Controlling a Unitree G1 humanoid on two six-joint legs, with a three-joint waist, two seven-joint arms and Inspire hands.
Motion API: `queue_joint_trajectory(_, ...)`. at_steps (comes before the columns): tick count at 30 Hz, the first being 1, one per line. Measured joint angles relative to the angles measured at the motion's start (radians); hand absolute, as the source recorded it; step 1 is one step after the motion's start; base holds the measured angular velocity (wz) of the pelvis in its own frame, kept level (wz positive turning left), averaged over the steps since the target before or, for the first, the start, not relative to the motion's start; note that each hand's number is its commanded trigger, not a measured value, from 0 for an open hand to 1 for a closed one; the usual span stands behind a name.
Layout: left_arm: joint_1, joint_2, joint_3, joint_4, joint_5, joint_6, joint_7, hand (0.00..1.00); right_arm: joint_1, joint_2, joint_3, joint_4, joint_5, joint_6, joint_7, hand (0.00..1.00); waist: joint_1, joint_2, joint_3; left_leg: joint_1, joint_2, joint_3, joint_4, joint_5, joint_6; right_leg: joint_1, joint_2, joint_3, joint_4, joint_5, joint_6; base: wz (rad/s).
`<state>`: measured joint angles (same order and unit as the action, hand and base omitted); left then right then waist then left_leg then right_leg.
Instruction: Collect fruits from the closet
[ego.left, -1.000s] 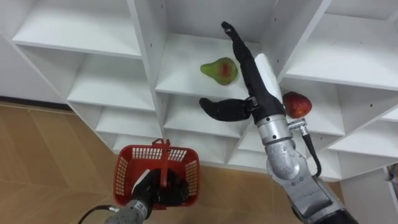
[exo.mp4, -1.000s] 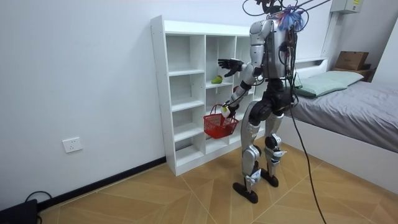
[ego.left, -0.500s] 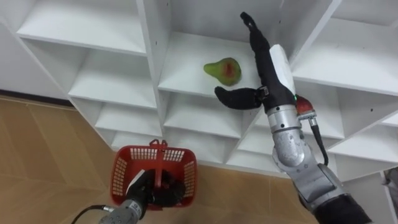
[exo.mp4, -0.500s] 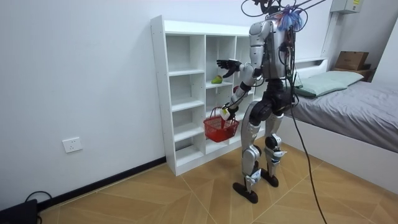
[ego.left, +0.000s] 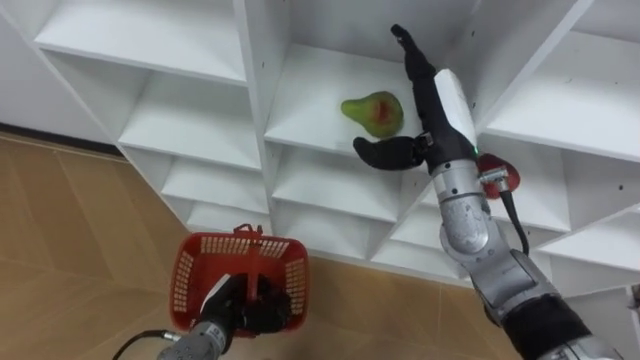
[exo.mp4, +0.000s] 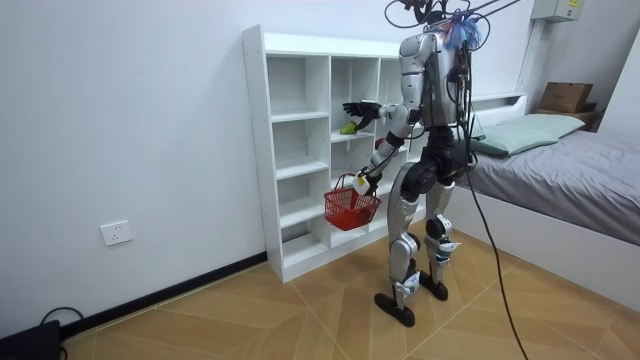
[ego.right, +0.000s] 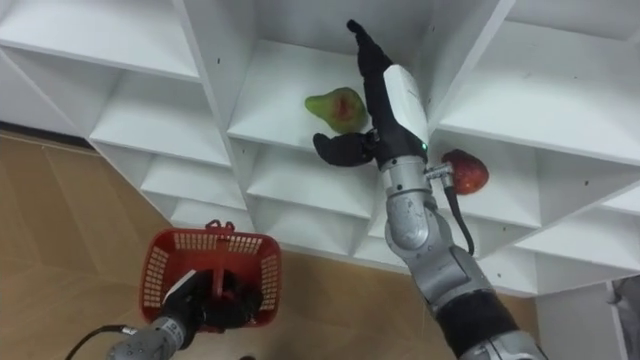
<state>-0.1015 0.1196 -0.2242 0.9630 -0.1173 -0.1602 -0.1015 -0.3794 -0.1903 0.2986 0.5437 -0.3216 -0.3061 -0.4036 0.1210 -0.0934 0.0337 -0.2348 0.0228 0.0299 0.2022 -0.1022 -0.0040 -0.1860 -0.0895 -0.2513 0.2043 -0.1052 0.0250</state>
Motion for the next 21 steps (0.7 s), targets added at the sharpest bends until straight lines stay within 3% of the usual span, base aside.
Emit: queue_joint_trajectory(21, 0.000, -0.033, 0.025, 0.017, 0.000, 0.002, 0.002, 1.00, -0.002, 0.005, -0.014, 0.039, 0.002, 0.002, 0.002, 0.00, 0.017, 0.000, 0.0013, -0.010, -0.002, -0.003, 0.003, 0.000, 0.000, -0.006, -0.002, -0.005, 0.001, 0.000, 0.000, 0.00)
